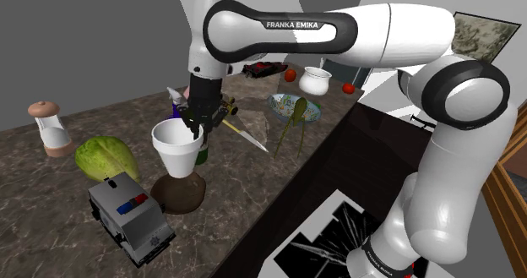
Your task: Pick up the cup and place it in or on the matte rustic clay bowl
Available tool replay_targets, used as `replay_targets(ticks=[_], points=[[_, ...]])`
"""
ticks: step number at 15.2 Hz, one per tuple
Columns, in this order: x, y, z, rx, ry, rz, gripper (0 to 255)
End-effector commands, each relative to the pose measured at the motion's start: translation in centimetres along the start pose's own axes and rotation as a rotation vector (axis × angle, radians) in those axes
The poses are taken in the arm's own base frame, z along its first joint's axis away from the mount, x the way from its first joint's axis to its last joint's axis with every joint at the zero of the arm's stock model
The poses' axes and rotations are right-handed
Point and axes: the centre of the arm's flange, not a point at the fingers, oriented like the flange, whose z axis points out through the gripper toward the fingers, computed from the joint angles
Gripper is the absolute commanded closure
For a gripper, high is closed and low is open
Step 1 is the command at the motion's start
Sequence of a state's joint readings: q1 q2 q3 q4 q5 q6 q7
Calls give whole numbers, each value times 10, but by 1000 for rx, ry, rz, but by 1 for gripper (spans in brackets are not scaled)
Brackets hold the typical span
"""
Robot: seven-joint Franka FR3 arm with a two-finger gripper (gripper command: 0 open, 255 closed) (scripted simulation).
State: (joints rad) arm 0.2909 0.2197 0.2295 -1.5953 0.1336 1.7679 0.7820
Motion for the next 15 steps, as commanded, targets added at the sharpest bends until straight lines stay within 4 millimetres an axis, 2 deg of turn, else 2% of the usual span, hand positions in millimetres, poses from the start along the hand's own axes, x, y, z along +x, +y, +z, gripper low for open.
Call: replay_targets(ticks=[1, 15], points=[[2, 1, 11, 1, 1, 0, 255], [14, 8, 83, 1, 1, 0, 255]])
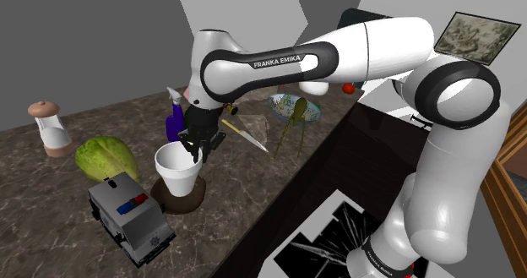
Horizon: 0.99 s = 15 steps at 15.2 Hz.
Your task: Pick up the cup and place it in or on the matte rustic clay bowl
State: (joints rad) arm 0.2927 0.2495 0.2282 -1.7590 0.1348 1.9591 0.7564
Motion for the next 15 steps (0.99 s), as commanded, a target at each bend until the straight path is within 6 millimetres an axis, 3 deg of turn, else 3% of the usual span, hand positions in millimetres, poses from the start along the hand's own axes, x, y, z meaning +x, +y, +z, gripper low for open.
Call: replay_targets(ticks=[1, 8, 9, 14, 15], points=[[2, 0, 5, 1, 1, 0, 255], [2, 0, 5, 1, 1, 0, 255], [2, 0, 5, 1, 1, 0, 0], [2, 0, 5, 1, 1, 0, 0], [2, 0, -8, 1, 1, 0, 0]])
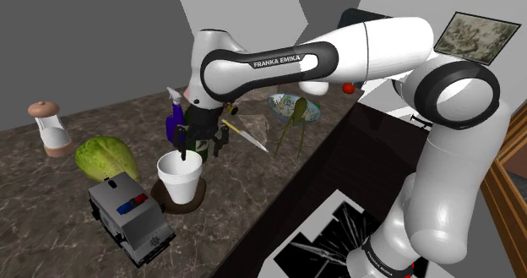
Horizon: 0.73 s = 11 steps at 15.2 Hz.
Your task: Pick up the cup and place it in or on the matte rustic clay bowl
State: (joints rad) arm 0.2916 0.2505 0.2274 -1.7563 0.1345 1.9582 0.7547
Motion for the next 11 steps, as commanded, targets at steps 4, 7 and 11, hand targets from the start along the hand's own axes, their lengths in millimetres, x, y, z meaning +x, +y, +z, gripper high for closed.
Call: replay_targets(ticks=[4, 7, 11], points=[[0, -1, -44, 0, 0, 0, 0], [0, -1, -44, 0, 0, 0, 0], [0, -1, -44, 0, 0, 0, 0]])
